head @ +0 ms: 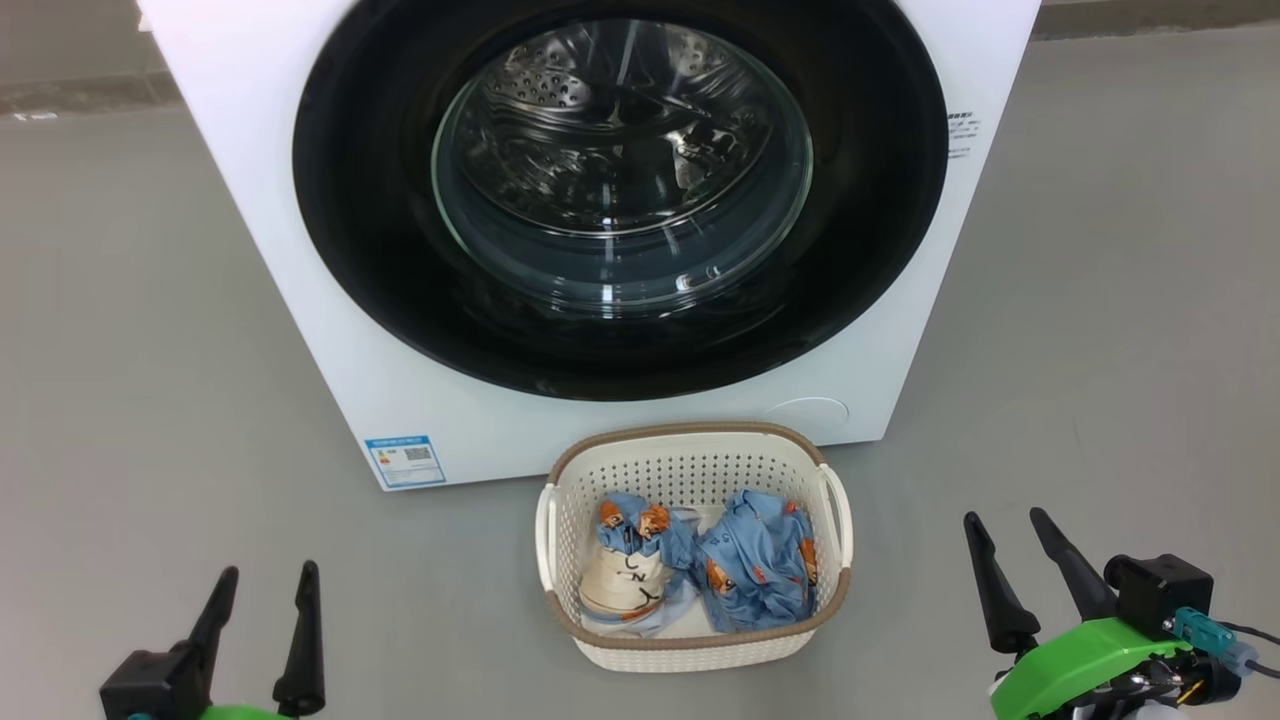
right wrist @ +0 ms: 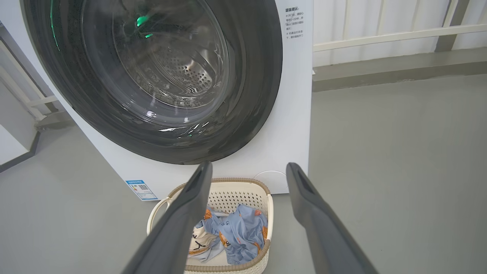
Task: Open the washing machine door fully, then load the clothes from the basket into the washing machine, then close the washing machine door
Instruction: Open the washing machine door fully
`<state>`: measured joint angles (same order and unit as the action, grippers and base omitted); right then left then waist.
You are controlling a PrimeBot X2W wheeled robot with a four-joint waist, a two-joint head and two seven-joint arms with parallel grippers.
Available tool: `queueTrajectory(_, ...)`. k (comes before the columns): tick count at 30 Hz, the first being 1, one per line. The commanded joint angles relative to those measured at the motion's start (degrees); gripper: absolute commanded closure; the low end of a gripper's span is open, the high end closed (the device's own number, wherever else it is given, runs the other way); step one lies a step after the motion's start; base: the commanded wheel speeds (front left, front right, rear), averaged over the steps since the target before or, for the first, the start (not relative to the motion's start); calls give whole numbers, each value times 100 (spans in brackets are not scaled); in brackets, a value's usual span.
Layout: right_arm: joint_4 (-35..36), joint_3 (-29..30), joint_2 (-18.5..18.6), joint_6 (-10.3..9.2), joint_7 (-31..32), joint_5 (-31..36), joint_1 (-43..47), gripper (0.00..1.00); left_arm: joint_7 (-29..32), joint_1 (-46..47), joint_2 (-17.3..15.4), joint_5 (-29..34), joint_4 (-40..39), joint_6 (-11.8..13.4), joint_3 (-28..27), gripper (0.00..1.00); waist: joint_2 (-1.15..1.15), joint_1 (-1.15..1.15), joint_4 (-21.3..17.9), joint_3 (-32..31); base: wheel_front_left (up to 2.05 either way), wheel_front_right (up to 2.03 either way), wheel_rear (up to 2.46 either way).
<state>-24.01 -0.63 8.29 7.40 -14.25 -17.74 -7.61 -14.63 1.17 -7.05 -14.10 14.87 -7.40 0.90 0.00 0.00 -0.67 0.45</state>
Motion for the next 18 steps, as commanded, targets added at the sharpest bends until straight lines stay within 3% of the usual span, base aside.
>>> queueTrajectory(1, 158, -115, 24, 9, -74, 45, -121, 0, -37, 283, -55, 68, -134, -2, -228, 0, 0, 0, 2, 44, 86, 40, -126)
queueTrajectory(18, 181, -154, -46, 9, -74, 74, -249, 0, -37, 468, -84, 47, -70, -8, -247, 0, 0, 0, -14, 271, 136, 85, -221)
